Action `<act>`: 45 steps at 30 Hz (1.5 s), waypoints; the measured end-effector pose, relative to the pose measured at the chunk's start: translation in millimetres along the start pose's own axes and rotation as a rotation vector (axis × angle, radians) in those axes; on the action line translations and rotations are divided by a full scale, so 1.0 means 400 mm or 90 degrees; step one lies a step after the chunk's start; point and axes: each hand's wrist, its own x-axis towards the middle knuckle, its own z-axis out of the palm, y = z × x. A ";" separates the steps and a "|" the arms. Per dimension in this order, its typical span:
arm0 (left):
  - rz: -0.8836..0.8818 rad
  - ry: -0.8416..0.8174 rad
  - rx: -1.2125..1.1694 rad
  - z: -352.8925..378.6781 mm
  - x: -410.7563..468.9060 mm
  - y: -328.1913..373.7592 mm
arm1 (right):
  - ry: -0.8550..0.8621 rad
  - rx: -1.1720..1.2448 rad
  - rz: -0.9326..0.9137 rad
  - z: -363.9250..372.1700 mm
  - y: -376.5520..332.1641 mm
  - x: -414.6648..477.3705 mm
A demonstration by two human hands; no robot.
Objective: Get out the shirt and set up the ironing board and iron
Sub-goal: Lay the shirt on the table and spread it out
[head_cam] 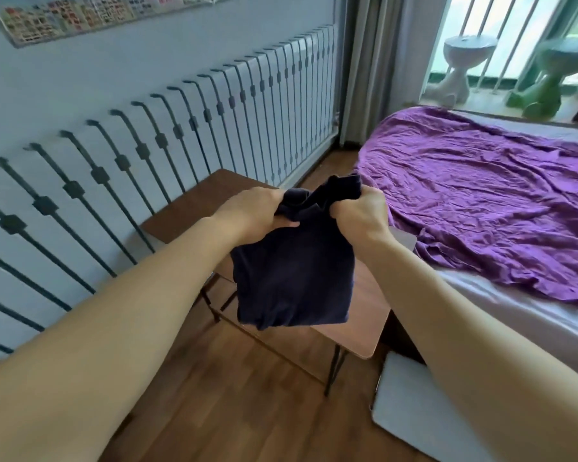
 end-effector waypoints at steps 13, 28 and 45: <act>0.161 -0.178 -0.048 0.084 0.345 -0.266 | 0.160 0.015 0.187 0.256 0.149 0.248; 0.233 -0.119 0.066 0.286 0.746 -0.415 | 0.225 -0.062 0.238 0.375 0.308 0.596; 0.021 -0.232 -0.105 0.483 0.903 -0.521 | -0.073 -0.298 0.282 0.564 0.412 0.717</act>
